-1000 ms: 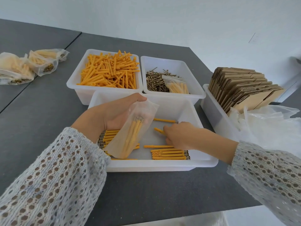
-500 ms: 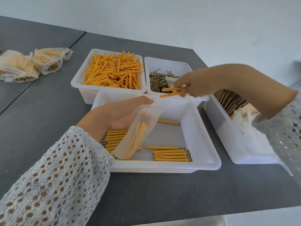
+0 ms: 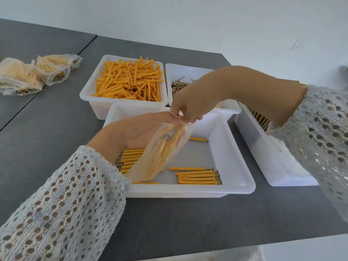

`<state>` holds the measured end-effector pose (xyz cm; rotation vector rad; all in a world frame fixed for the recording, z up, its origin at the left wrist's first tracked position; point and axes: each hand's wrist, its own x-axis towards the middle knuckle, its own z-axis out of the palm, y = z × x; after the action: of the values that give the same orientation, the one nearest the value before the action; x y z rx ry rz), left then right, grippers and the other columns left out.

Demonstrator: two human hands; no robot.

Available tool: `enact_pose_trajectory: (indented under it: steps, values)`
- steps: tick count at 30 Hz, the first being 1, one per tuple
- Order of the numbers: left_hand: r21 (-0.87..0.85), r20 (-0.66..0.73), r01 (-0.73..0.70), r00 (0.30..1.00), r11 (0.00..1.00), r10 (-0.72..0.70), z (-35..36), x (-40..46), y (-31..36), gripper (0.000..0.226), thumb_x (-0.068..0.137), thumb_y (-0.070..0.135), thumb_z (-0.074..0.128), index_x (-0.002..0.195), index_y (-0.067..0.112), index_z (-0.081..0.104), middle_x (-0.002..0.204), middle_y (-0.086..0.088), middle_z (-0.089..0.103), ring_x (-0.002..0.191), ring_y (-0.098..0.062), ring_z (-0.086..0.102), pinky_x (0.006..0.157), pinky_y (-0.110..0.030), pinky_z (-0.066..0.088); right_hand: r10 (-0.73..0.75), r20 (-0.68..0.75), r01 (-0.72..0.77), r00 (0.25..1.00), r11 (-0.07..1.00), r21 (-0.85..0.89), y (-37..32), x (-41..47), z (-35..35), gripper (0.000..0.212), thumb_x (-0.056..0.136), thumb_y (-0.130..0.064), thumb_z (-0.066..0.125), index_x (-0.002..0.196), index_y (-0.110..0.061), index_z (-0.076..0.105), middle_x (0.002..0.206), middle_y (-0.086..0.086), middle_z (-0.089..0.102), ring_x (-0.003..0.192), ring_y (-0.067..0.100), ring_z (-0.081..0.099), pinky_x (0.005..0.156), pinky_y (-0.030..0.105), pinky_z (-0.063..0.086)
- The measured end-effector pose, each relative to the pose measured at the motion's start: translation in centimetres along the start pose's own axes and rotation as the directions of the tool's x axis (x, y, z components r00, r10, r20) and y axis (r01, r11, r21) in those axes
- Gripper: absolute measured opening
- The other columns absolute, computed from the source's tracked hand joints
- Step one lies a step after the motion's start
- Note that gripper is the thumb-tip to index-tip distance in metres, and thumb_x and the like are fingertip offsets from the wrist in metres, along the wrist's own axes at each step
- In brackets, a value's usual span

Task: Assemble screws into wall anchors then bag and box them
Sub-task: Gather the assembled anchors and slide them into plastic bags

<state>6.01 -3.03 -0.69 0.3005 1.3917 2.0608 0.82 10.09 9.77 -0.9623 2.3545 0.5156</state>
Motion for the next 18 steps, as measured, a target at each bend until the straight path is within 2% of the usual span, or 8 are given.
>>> enact_pose_trajectory:
  steps: [1,3,4,6,9,12,15,18]
  values:
    - [0.0,0.0,0.0,1.0,1.0,0.0,0.0,0.0,0.0,0.028,0.083,0.017,0.055,0.098,0.019,0.079,0.095,-0.005,0.071,0.083,-0.015,0.069,0.073,-0.026,0.058,-0.04,-0.031,0.042,0.999,0.997,0.063,0.3,0.0,-0.1,0.015,0.095,-0.012,0.051,0.095,-0.017,0.065,0.077,-0.003,0.062,0.068,0.013,0.058,0.061,0.02,0.046]
    - [0.001,-0.02,0.013,1.0,1.0,-0.013,-0.1,0.0,0.0,0.03,0.082,0.018,0.057,0.107,0.014,0.072,0.096,-0.009,0.069,0.083,-0.019,0.067,0.075,-0.029,0.058,-0.109,-0.085,0.124,0.99,0.975,0.184,1.2,0.0,-0.4,0.021,0.093,-0.01,0.055,0.082,-0.024,0.066,0.073,-0.009,0.063,0.063,0.005,0.057,0.06,0.017,0.047]
    - [0.0,-0.027,0.024,0.999,1.0,-0.024,-0.2,0.0,0.0,0.032,0.082,0.019,0.057,0.112,0.012,0.067,0.096,-0.011,0.068,0.083,-0.02,0.066,0.075,-0.029,0.057,-0.139,-0.1,0.16,0.985,0.955,0.249,1.7,-0.1,-0.4,0.023,0.094,-0.009,0.056,0.082,-0.026,0.067,0.072,-0.01,0.064,0.061,0.003,0.056,0.061,0.017,0.048]
    - [0.006,-0.032,0.039,0.999,0.999,-0.039,-0.2,0.1,0.0,0.039,0.082,0.021,0.057,0.118,0.011,0.061,0.095,-0.011,0.068,0.08,-0.019,0.065,0.073,-0.029,0.057,-0.171,-0.112,0.201,0.979,0.904,0.377,2.9,-0.2,-0.2,0.021,0.096,-0.007,0.057,0.09,-0.022,0.07,0.073,-0.007,0.067,0.06,0.004,0.055,0.062,0.018,0.049]
    - [0.007,-0.028,0.038,0.999,0.999,-0.037,-0.2,0.1,0.0,0.039,0.081,0.021,0.057,0.118,0.011,0.062,0.091,-0.009,0.07,0.075,-0.018,0.066,0.07,-0.028,0.057,-0.19,-0.114,0.221,0.975,0.842,0.491,4.3,-0.4,0.1,0.017,0.096,-0.007,0.058,0.101,-0.015,0.072,0.078,-0.004,0.068,0.064,0.008,0.056,0.066,0.02,0.05]
    - [0.017,0.009,0.012,1.0,1.0,-0.012,-0.2,0.2,0.0,0.028,0.08,0.019,0.062,0.103,0.018,0.076,0.088,-0.004,0.07,0.073,-0.014,0.067,0.067,-0.026,0.057,-0.216,-0.166,0.271,0.962,0.826,0.495,3.7,-0.1,1.1,0.017,0.094,-0.005,0.059,0.09,-0.015,0.072,0.074,-0.005,0.065,0.066,0.007,0.055,0.068,0.02,0.048]
    - [0.044,0.015,-0.009,1.0,0.999,0.008,0.0,0.3,0.1,0.019,0.076,0.016,0.065,0.085,0.022,0.081,0.085,-0.002,0.07,0.073,-0.01,0.067,0.068,-0.023,0.057,-0.251,-0.275,0.359,0.928,0.799,0.482,2.4,0.2,2.5,0.014,0.089,0.001,0.059,0.089,-0.006,0.071,0.07,-0.009,0.064,0.064,0.0,0.055,0.063,0.011,0.043]
    - [0.041,-0.034,-0.034,0.999,0.999,0.036,-0.1,0.2,0.1,0.017,0.072,0.017,0.067,0.083,0.019,0.08,0.084,-0.004,0.069,0.073,-0.011,0.068,0.067,-0.023,0.058,-0.224,-0.362,0.408,0.905,0.699,0.588,2.6,-0.1,3.0,0.022,0.091,0.004,0.057,0.103,-0.01,0.07,0.096,0.007,0.072,0.083,0.011,0.066,0.076,0.019,0.052]
